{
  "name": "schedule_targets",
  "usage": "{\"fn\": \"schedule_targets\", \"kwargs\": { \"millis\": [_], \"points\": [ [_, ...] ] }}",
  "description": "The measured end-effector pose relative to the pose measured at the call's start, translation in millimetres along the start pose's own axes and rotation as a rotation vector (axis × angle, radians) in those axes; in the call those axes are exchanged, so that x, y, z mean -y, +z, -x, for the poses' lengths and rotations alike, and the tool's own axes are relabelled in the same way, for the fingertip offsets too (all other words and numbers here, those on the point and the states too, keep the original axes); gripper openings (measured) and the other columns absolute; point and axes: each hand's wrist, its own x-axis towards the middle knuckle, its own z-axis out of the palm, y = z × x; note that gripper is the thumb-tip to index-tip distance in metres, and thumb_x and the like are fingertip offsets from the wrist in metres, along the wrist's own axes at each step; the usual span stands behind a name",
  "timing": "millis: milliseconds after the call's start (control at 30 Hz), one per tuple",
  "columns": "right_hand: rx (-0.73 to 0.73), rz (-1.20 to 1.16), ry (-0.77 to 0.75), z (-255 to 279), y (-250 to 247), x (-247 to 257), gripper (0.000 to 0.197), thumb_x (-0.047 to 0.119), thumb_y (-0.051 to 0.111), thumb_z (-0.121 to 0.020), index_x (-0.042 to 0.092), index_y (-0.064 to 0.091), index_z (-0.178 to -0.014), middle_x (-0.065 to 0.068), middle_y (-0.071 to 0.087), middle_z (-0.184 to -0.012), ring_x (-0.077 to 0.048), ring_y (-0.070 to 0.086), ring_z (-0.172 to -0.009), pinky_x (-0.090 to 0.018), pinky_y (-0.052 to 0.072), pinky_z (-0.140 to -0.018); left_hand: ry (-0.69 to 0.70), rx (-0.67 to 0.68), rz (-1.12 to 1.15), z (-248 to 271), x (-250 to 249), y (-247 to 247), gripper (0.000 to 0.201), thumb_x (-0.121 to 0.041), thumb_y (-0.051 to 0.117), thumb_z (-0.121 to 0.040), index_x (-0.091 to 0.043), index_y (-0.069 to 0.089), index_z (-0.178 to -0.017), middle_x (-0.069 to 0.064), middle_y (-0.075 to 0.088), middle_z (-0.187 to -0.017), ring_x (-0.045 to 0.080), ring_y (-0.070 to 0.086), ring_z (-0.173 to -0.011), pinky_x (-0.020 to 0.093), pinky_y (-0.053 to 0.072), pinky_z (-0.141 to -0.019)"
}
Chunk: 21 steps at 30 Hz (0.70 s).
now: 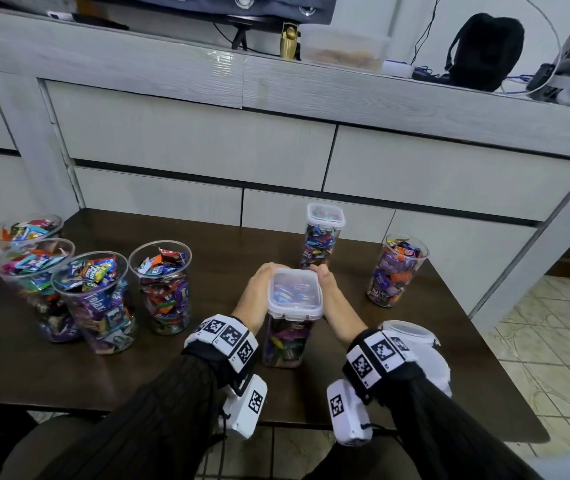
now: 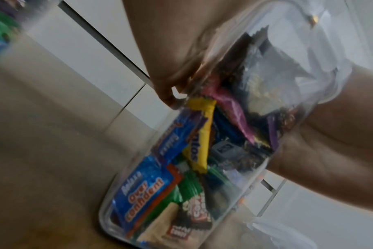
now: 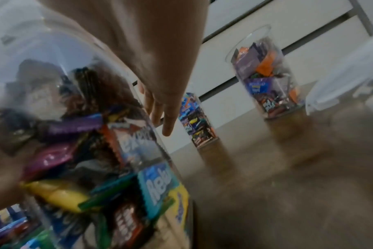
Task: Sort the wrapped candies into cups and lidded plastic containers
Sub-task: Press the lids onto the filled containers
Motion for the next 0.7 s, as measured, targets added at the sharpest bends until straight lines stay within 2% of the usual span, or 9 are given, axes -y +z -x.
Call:
{"fn": "schedule_targets", "kwargs": {
  "millis": [133,167,233,267,367,467,567,633,700],
  "points": [
    [-0.065,-0.131,0.017,-3.9,8.6,-10.3,0.091,0.076,0.025,-0.073,0.019,0.030,-0.143,-0.003,0.046,-0.139,-0.008,0.047,-0.125,-0.031,0.037,-0.108,-0.009,-0.068,0.155,-0.1,4.3,5.8,0.047,-0.033,0.021,-0.107,-0.008,0.059,-0.093,0.008,0.066,-0.080,0.014,0.064,-0.071,0.020,0.054,-0.062],
    [-0.061,-0.122,0.009,-5.0,8.1,-12.4,0.091,0.076,0.025,-0.073,0.019,0.029,-0.143,-0.002,0.046,-0.138,-0.005,0.048,-0.124,-0.027,0.039,-0.106,-0.002,-0.080,0.146,-0.6,5.5,6.5,0.047,-0.033,0.020,-0.107,-0.009,0.058,-0.093,0.008,0.065,-0.081,0.015,0.063,-0.072,0.020,0.054,-0.062],
    [-0.013,-0.052,0.013,-5.1,4.9,-9.7,0.086,0.076,0.027,-0.073,0.022,0.028,-0.140,0.007,0.047,-0.128,0.010,0.052,-0.112,-0.011,0.044,-0.091,-0.012,-0.068,0.109,-0.9,5.1,4.4,0.044,-0.032,0.020,-0.107,-0.010,0.058,-0.098,0.007,0.064,-0.085,0.015,0.063,-0.075,0.020,0.055,-0.064],
    [0.012,0.007,0.034,-5.0,2.0,-6.5,0.081,0.073,0.029,-0.077,0.023,0.025,-0.140,0.011,0.046,-0.124,0.010,0.052,-0.111,-0.010,0.042,-0.090,-0.021,-0.042,0.085,-1.7,4.4,2.1,0.040,-0.029,0.022,-0.107,-0.009,0.057,-0.101,0.007,0.063,-0.088,0.015,0.062,-0.077,0.019,0.054,-0.064],
    [0.041,0.330,0.011,-4.7,-10.5,5.9,0.060,0.051,0.039,-0.095,0.017,0.027,-0.142,0.003,0.046,-0.129,-0.010,0.049,-0.118,-0.031,0.039,-0.104,-0.043,0.039,-0.037,-5.2,-0.5,-6.9,0.028,-0.017,0.030,-0.106,-0.007,0.056,-0.104,0.008,0.060,-0.092,0.012,0.060,-0.078,0.014,0.052,-0.065],
    [-0.039,0.683,-0.179,5.2,-10.5,27.9,0.044,0.040,0.046,-0.097,0.016,0.041,-0.134,-0.001,0.049,-0.132,-0.013,0.049,-0.118,-0.033,0.041,-0.100,-0.058,0.044,-0.075,-5.0,-3.9,-9.8,0.028,-0.018,0.030,-0.106,-0.007,0.056,-0.105,0.009,0.059,-0.092,0.013,0.059,-0.080,0.018,0.050,-0.070],
    [0.038,0.841,-0.179,17.8,3.1,46.5,0.062,0.057,0.052,-0.086,0.022,0.038,-0.136,0.000,0.040,-0.139,-0.018,0.040,-0.127,-0.036,0.039,-0.101,-0.045,0.006,-0.059,-3.0,-1.1,-6.5,0.033,-0.021,0.029,-0.107,-0.004,0.056,-0.112,0.015,0.060,-0.099,0.018,0.060,-0.086,0.027,0.050,-0.079],
    [0.124,1.003,-0.079,25.0,12.5,48.7,0.088,0.068,0.058,-0.075,0.024,0.025,-0.144,-0.001,0.020,-0.154,-0.025,0.018,-0.141,-0.048,0.030,-0.110,-0.098,0.003,-0.048,-2.9,1.0,-4.6,0.037,-0.028,0.028,-0.107,-0.006,0.056,-0.117,0.017,0.062,-0.108,0.023,0.061,-0.097,0.035,0.048,-0.094],
    [0.066,1.254,-0.120,30.9,17.4,46.0,0.091,0.060,0.065,-0.075,0.024,0.020,-0.145,-0.004,0.010,-0.156,-0.029,0.011,-0.142,-0.050,0.028,-0.110,-0.139,0.035,-0.045,-4.0,3.0,-4.8,0.047,-0.037,0.025,-0.106,-0.006,0.057,-0.123,0.017,0.065,-0.116,0.021,0.062,-0.104,0.034,0.045,-0.099]
  ]
}}
